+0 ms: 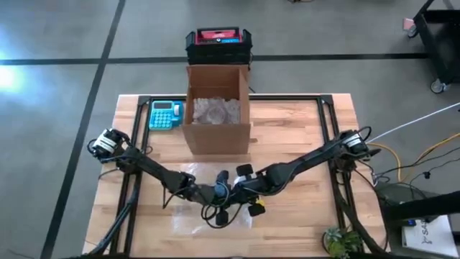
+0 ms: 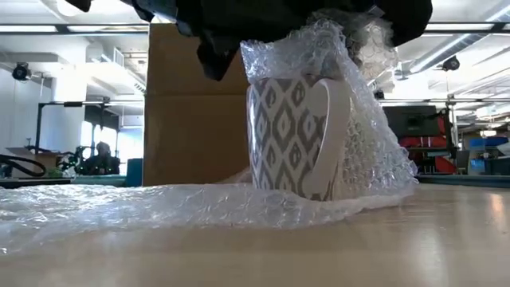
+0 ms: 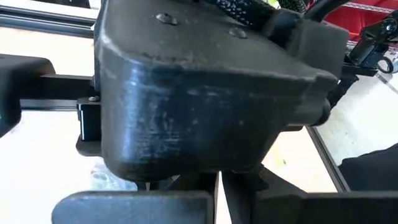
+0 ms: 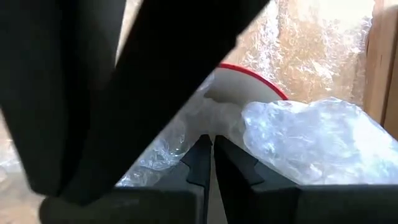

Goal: Wrap mug
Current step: Wrap the white mug using the bubble wrap

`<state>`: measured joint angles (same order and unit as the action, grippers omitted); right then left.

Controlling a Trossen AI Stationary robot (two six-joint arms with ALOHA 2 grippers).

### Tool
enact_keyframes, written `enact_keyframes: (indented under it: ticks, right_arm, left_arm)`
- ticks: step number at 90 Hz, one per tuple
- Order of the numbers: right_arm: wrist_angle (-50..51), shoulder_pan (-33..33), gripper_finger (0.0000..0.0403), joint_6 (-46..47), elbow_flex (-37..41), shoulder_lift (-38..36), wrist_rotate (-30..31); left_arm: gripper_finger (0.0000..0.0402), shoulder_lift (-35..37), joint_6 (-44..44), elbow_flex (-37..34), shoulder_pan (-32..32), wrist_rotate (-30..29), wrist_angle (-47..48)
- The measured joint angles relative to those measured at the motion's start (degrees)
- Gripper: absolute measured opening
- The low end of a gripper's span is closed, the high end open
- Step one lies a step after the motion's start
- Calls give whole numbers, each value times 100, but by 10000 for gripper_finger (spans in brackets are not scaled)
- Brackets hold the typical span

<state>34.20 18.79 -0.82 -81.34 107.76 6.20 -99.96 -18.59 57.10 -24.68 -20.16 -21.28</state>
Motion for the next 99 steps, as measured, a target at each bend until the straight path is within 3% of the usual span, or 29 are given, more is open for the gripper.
enact_keyframes:
  ticks: [23,47,66,76,90,99]
  right_arm:
    - [301,-9,8,-160,-186,-114,-15]
    - [930,7,8,-143,-414,-734,-23]
    - [569,271,8,305,-241,-1025,-771]
    - [225,389,8,306,-48,-780,-541]
    - [143,296,8,248,33,-370,682]
    - [-23,144,8,117,60,-328,-8]
  left_arm:
    - [0,-5,13,9,15,-77,43]
    - [0,-105,-47,-4,70,-112,127]
    - [0,-138,-141,-4,101,-68,141]
    - [0,-138,-184,-4,122,-46,132]
    - [0,-125,-230,-22,146,-157,299]
    - [0,99,-436,-26,119,-112,591]
